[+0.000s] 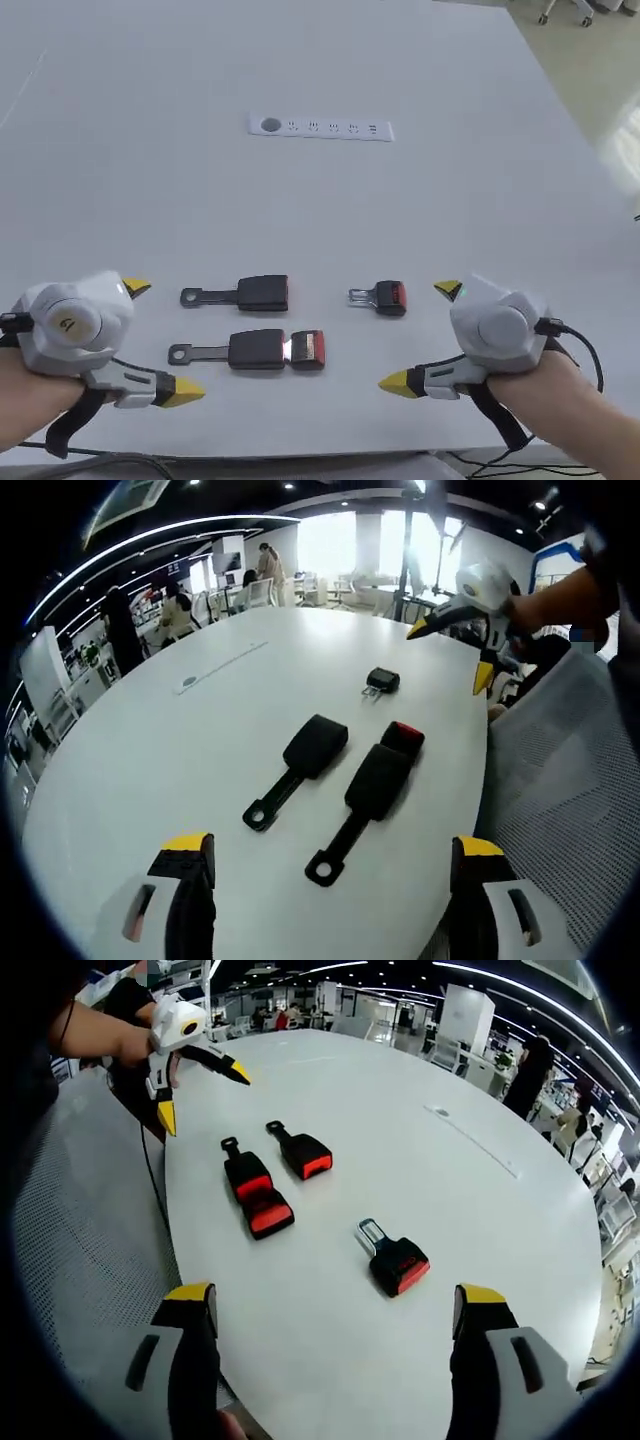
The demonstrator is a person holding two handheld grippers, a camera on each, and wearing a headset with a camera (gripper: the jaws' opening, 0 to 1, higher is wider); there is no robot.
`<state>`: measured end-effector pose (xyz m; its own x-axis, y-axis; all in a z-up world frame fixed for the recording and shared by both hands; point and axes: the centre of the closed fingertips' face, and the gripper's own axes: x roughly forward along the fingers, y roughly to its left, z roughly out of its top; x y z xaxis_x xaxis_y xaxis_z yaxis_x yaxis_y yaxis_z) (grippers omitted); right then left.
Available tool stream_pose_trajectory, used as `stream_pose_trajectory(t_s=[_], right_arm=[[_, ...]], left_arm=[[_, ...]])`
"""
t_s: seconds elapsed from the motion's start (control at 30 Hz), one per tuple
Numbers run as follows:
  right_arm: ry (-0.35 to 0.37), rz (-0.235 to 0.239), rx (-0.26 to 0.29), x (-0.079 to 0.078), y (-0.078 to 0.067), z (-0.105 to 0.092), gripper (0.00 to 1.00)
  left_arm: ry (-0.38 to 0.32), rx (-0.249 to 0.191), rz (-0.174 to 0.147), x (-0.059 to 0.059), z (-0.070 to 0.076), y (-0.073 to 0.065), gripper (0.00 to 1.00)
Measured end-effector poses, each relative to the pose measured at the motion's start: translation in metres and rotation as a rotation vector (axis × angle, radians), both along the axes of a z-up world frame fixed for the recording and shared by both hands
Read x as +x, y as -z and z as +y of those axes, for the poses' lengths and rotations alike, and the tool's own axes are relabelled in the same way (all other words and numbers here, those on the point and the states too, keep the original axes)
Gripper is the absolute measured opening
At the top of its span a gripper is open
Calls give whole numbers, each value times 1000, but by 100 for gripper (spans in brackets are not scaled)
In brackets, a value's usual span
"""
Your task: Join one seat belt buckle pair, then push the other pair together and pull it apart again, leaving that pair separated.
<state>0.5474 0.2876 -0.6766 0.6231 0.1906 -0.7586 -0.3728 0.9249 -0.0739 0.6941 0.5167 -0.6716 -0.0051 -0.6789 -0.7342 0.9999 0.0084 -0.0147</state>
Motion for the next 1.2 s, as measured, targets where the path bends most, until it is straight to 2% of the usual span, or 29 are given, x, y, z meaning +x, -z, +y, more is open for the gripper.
stream_pose_trajectory(t_s=[0.07,0.17,0.37,0.43,0.53,0.73,1.0,1.2], right_arm=[[14,-10,-2,-2,-2,1,99],[46,-26,11,-3,-4,3,100],[74,-30,9,-11,-4,6,100],[85,-15,30,-14,-3,8,99],[100,-15,46,-16,-3,9,99],[113,-29,38,-17,-7,8,100],[137,-35,49,-17,-8,3,100],[153,-39,64,-18,-9,-2,100]], left_arm=[[-21,-2,-10,2,5,-1,100],[-64,-12,-1,5,9,-6,100],[-103,-21,-2,8,19,-11,100],[-116,-30,2,8,21,-13,100],[-122,-31,-5,8,25,-13,100],[-133,-23,6,5,32,-8,100],[-142,-28,8,3,33,-10,100],[-158,-40,11,6,33,-13,100]])
